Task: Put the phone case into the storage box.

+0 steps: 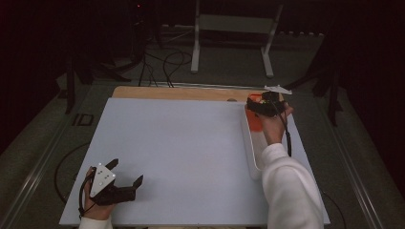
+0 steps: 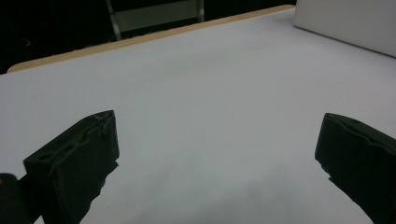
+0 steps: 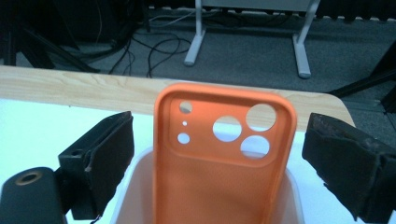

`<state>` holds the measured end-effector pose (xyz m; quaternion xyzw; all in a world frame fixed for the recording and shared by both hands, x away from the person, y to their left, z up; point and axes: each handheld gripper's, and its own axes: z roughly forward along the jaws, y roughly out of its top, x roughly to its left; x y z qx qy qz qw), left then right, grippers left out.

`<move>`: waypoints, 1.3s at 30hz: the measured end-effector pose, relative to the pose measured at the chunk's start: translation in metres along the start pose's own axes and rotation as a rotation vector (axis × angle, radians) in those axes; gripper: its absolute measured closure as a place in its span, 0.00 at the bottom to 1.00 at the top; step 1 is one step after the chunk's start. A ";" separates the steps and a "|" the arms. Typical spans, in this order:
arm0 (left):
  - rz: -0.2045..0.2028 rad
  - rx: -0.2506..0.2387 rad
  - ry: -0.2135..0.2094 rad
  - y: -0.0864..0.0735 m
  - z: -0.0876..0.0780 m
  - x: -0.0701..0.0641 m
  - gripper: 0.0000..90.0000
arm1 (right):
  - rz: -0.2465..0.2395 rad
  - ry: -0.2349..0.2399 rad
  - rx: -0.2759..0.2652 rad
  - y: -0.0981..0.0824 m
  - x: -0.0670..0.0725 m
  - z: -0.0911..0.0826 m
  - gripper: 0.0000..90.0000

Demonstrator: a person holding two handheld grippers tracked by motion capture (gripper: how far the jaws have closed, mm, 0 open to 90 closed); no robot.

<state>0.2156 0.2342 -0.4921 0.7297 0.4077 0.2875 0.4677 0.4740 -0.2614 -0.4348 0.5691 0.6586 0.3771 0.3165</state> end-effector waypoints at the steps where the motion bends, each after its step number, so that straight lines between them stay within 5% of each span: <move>1: 0.001 0.003 -0.001 0.000 0.000 0.000 0.01 | -0.003 0.000 -0.003 0.001 -0.001 -0.001 0.10; 20: 0.004 0.002 -0.001 0.000 0.000 0.000 0.01 | -0.023 0.077 -0.002 0.002 0.002 -0.015 0.10; 39: 0.002 0.000 -0.001 0.001 0.000 -0.001 0.01 | -0.095 0.225 0.015 -0.009 0.014 -0.045 0.10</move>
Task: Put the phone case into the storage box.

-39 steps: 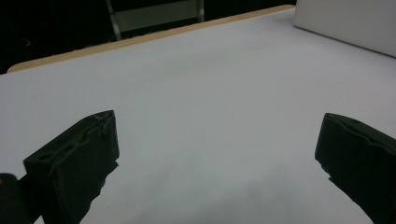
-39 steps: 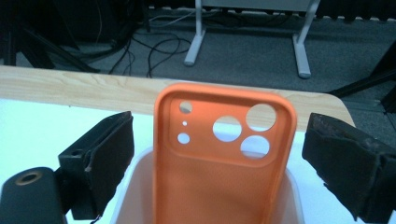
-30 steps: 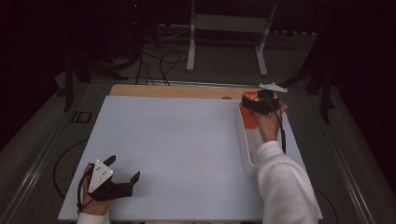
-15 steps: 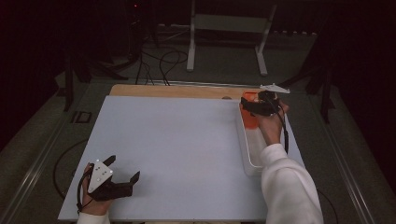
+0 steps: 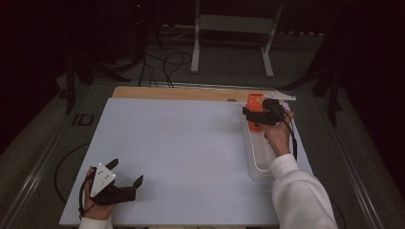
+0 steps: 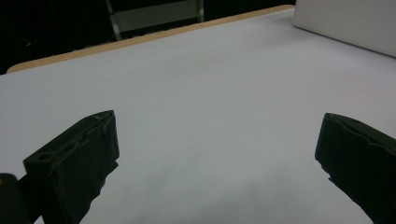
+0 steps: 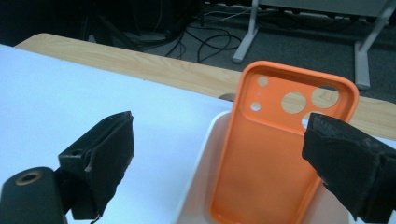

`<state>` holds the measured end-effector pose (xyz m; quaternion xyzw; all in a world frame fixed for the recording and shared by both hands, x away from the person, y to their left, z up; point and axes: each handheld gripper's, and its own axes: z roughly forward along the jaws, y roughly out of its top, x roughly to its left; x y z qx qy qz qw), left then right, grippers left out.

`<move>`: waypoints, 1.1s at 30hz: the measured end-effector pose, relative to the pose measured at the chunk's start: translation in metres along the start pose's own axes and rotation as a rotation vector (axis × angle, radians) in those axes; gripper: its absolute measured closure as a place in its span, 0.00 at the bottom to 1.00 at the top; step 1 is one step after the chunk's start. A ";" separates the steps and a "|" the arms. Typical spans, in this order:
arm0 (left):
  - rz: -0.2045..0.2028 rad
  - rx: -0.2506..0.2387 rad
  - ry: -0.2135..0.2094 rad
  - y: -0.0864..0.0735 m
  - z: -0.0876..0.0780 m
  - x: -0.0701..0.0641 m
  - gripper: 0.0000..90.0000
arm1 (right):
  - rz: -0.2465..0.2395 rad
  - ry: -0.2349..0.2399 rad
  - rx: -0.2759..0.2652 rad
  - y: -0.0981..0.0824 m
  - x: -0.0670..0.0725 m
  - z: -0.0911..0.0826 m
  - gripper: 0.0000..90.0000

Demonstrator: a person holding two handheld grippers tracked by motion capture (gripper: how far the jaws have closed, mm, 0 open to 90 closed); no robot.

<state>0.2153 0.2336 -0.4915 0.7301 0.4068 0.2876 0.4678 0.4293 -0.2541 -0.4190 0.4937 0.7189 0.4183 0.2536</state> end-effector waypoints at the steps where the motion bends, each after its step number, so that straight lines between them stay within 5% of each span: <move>1: 0.001 0.001 0.000 0.000 0.000 0.000 0.01 | -0.002 0.009 -0.001 0.000 0.001 -0.002 0.10; 8: 0.002 0.002 -0.001 0.000 0.000 -0.001 0.01 | -0.005 0.057 0.009 -0.005 0.009 -0.012 0.10; 24: -0.007 0.001 0.004 0.001 0.000 0.001 0.01 | -0.063 0.130 -0.074 -0.017 0.030 -0.056 0.10; 33: -0.011 0.004 0.001 0.002 0.000 0.001 0.00 | -0.052 0.168 -0.107 -0.031 0.037 -0.082 0.11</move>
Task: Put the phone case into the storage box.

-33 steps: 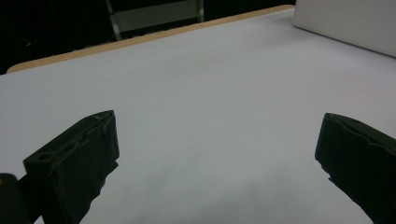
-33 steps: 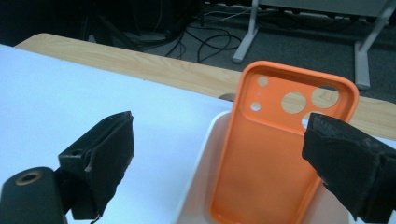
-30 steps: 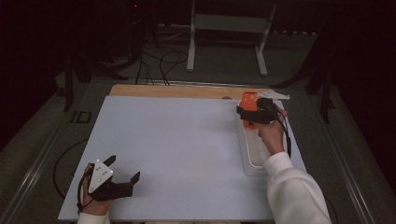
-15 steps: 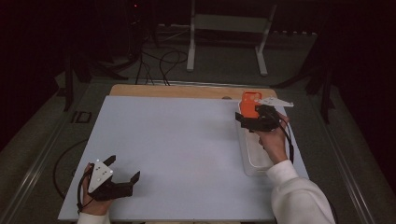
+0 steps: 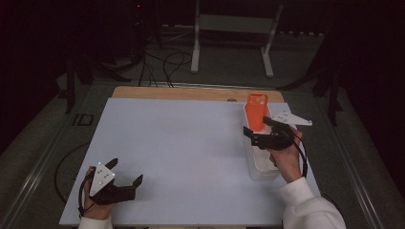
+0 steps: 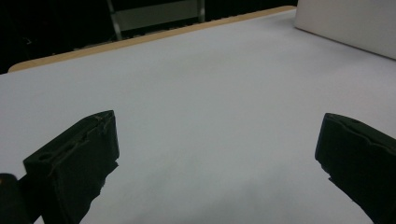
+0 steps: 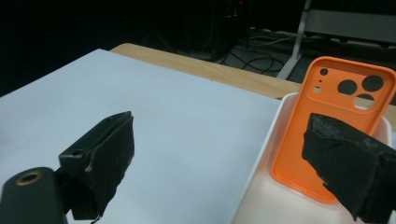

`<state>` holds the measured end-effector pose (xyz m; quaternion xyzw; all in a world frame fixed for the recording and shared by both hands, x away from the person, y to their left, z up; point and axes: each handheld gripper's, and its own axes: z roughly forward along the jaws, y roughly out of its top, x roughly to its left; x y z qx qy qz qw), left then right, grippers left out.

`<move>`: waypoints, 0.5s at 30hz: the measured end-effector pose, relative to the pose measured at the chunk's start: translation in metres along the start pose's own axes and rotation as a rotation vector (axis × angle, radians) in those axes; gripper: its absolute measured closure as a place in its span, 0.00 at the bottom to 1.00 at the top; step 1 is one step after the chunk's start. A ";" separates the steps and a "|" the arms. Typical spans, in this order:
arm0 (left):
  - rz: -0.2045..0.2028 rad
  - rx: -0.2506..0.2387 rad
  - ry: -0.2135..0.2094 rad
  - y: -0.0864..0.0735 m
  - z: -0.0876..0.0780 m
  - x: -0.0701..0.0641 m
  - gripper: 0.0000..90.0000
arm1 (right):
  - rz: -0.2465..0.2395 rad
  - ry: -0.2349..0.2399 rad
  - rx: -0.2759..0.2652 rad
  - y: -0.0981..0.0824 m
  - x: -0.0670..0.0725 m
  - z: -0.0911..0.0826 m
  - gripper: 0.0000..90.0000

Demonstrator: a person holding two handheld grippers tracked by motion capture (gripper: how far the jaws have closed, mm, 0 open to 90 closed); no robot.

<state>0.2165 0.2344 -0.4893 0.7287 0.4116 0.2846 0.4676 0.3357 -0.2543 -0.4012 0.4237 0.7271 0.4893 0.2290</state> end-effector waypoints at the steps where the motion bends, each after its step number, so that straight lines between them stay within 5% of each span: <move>1: 0.000 0.000 0.000 0.000 0.000 0.000 0.01 | -0.007 0.000 -0.002 -0.002 0.003 -0.003 0.12; 15: -0.007 0.000 -0.005 0.002 -0.002 0.003 0.00 | -0.037 0.034 -0.075 -0.033 0.028 -0.027 0.11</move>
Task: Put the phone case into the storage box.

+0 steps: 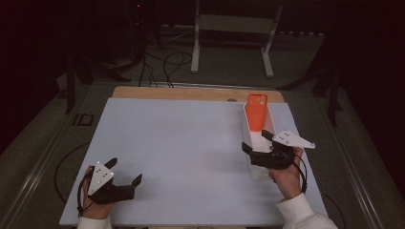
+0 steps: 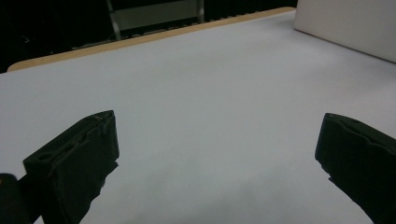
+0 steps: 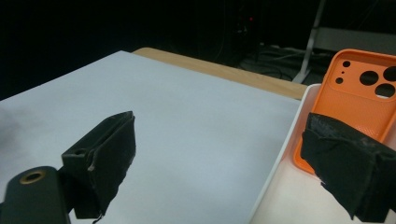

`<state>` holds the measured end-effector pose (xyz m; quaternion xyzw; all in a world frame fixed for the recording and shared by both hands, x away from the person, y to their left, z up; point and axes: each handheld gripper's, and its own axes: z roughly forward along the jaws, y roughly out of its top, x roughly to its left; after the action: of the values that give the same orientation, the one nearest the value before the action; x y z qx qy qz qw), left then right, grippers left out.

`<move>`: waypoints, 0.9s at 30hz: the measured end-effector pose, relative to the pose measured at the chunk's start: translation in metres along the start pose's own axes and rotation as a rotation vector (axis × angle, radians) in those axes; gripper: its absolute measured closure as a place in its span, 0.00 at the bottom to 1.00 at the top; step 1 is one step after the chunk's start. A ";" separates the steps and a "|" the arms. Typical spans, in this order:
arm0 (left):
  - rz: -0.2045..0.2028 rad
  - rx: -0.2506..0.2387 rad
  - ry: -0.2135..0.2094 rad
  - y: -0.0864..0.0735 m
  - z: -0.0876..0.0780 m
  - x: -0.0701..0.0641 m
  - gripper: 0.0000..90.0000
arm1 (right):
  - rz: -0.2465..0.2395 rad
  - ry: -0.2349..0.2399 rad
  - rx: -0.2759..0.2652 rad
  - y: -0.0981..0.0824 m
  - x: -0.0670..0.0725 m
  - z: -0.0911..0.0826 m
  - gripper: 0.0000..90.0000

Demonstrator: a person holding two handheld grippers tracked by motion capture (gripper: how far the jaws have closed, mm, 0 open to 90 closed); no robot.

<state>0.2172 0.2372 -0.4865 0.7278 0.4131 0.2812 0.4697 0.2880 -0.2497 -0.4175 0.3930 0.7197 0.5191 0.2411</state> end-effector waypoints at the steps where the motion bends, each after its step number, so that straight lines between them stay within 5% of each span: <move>1: 0.000 -0.001 0.000 0.000 0.000 0.000 0.00 | -0.001 0.000 -0.008 -0.003 0.001 -0.002 0.11; 15: -0.005 -0.013 0.003 0.002 -0.004 0.005 0.00 | 0.042 0.025 -0.100 -0.039 0.013 -0.022 0.11; 27: -0.010 -0.034 -0.012 0.002 -0.007 0.007 0.00 | 0.002 0.020 -0.113 -0.063 0.023 -0.026 0.11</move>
<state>0.2155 0.2457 -0.4821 0.7192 0.4090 0.2817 0.4860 0.2350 -0.2550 -0.4664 0.3742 0.6912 0.5630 0.2554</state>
